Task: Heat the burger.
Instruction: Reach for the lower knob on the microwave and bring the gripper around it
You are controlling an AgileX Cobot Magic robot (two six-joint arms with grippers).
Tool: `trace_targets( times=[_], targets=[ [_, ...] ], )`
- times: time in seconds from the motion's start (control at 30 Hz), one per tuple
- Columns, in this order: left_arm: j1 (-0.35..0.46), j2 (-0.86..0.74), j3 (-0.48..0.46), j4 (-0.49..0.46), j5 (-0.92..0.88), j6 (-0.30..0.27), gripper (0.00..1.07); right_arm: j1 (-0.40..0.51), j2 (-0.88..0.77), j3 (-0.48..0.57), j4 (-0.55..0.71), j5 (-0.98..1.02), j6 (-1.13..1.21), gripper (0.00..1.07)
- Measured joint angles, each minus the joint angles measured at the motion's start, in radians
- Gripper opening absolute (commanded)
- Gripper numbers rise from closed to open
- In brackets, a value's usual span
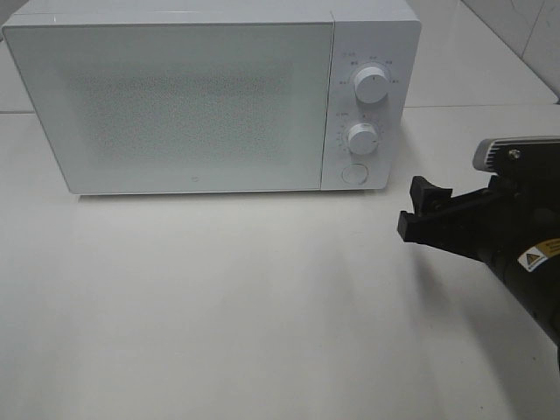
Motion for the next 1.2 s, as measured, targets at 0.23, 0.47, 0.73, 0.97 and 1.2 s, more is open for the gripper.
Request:
trace_targets(
  times=[0.23,0.47,0.73,0.97,1.2],
  targets=[
    [0.000,0.000,0.000,0.000,0.000,0.000,1.00,0.048,0.008,-0.085,0.051,-0.002,-0.124,0.76],
    [0.000,0.000,0.000,0.000,0.000,0.000,1.00,0.048,0.019,-0.160,0.071,-0.008,-0.140,0.76],
    [0.000,0.000,0.000,0.000,0.000,0.000,1.00,0.048,0.117,-0.224,0.089,-0.010,-0.141,0.76],
    [0.000,0.000,0.000,0.000,0.000,0.000,1.00,0.048,0.197,-0.309,0.090,-0.010,-0.141,0.76],
    [0.000,0.000,0.000,0.000,0.000,0.000,1.00,0.048,0.261,-0.368,0.089,-0.010,-0.141,0.76]
  ],
)
